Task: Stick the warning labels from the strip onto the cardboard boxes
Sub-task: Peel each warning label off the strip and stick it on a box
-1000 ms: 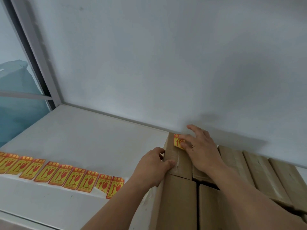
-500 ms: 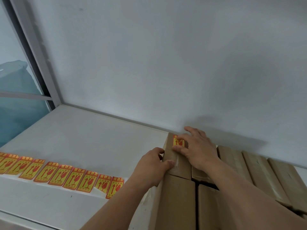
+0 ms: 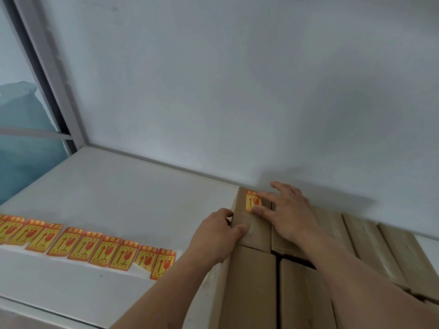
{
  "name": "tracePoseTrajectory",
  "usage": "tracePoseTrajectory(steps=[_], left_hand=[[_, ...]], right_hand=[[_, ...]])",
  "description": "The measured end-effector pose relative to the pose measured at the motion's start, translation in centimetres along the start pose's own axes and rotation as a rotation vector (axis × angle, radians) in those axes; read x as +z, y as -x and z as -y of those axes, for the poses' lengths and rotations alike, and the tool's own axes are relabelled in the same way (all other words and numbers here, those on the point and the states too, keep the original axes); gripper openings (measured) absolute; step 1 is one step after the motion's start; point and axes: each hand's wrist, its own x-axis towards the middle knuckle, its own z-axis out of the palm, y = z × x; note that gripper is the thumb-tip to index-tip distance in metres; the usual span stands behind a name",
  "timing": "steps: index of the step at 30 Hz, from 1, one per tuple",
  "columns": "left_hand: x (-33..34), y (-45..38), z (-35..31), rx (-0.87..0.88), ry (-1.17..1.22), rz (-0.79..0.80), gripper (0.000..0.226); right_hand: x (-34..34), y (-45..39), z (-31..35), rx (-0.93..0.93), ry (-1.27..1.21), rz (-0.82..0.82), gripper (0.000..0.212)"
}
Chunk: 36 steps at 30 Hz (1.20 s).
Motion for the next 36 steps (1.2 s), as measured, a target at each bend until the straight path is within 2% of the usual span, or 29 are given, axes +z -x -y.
tracePoseTrajectory(steps=[11,16,22,26,28,30,33,36], left_hand=[[0.2,-0.3,0.5,0.013,-0.040,-0.013,0.051],[-0.7,0.4,0.6,0.070,-0.157,0.004,0.051],[-5.2,2.2,3.2,0.223,-0.675,-0.129,0.040],[-8.1,3.2,5.5,0.253,-0.829,-0.136,0.034],[-9.0,3.6,6.4,0.247,-0.846,-0.125,0.033],[-9.5,3.9,7.1,0.241,-0.842,-0.109,0.034],[-10.1,4.2,7.9,0.236,-0.832,-0.081,0.035],[-10.9,4.4,9.0,0.200,-0.814,-0.058,0.037]], right_hand=[[0.5,0.1,-0.1,0.025,0.009,0.052,0.056],[0.1,0.6,1.0,-0.019,0.046,-0.017,0.047],[-0.7,1.8,3.8,-0.313,0.171,-0.192,0.028],[0.2,2.7,7.1,-0.496,0.247,-0.214,0.011],[0.7,3.3,8.7,-0.560,0.298,-0.174,0.006],[1.1,4.0,10.2,-0.604,0.337,-0.089,0.016],[1.5,4.6,12.3,-0.594,0.313,0.007,0.027],[2.7,4.6,14.7,-0.523,0.276,0.184,0.032]])
